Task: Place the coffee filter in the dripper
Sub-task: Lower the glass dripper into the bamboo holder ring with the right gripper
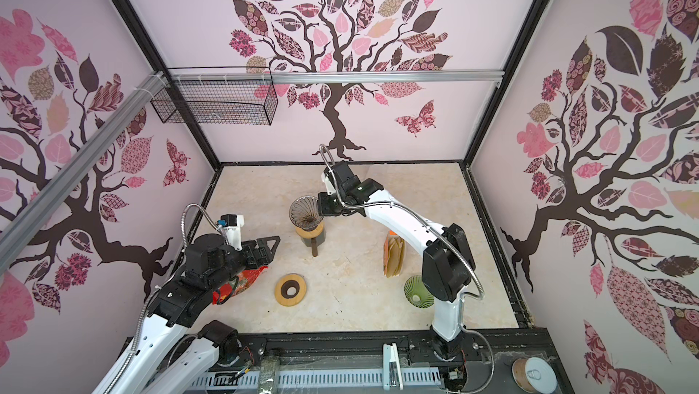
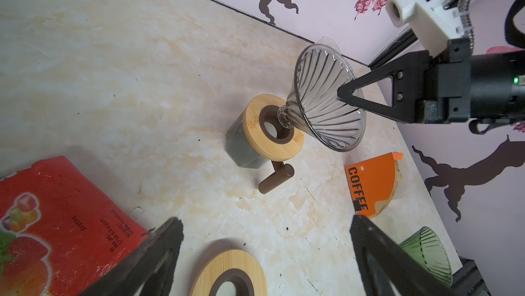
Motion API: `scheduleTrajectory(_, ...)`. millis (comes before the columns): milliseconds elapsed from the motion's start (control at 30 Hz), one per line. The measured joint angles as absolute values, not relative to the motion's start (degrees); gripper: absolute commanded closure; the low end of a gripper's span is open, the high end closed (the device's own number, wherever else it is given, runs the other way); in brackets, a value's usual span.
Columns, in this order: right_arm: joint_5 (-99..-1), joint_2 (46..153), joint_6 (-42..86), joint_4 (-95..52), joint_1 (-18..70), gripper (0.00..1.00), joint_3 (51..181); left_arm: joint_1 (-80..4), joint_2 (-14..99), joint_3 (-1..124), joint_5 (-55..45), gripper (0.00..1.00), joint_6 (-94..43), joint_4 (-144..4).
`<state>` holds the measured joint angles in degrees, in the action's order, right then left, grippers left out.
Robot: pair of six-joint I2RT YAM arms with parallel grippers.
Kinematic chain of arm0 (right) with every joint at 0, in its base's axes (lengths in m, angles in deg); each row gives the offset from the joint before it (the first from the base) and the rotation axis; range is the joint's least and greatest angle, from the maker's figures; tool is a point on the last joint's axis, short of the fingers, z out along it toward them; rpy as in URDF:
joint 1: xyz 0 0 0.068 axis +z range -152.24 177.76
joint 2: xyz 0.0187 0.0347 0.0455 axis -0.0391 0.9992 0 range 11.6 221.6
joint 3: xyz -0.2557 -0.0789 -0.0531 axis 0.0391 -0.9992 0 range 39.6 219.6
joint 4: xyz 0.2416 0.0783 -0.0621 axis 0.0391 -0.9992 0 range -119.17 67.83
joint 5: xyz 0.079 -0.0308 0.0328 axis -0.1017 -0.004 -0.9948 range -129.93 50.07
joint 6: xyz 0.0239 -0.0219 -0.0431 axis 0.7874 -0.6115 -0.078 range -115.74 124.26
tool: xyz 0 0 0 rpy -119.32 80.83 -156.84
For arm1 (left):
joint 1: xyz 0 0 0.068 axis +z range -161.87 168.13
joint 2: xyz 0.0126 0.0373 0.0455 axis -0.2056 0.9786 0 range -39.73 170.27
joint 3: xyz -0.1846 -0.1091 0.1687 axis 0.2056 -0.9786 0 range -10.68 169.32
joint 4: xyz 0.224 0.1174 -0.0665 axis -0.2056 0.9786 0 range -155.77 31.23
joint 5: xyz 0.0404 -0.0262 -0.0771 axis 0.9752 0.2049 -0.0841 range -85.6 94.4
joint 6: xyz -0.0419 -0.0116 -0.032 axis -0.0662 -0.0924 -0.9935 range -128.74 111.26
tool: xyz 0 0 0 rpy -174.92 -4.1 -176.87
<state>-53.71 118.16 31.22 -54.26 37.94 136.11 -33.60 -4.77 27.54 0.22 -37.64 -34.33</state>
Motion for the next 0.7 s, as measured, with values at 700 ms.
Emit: scheduleTrajectory(700, -53.75, 121.61, 31.15, -55.31, 37.99, 0.93, 137.62, -33.60, -4.88, 27.54, 0.15, 0.05, -37.62, -34.35)
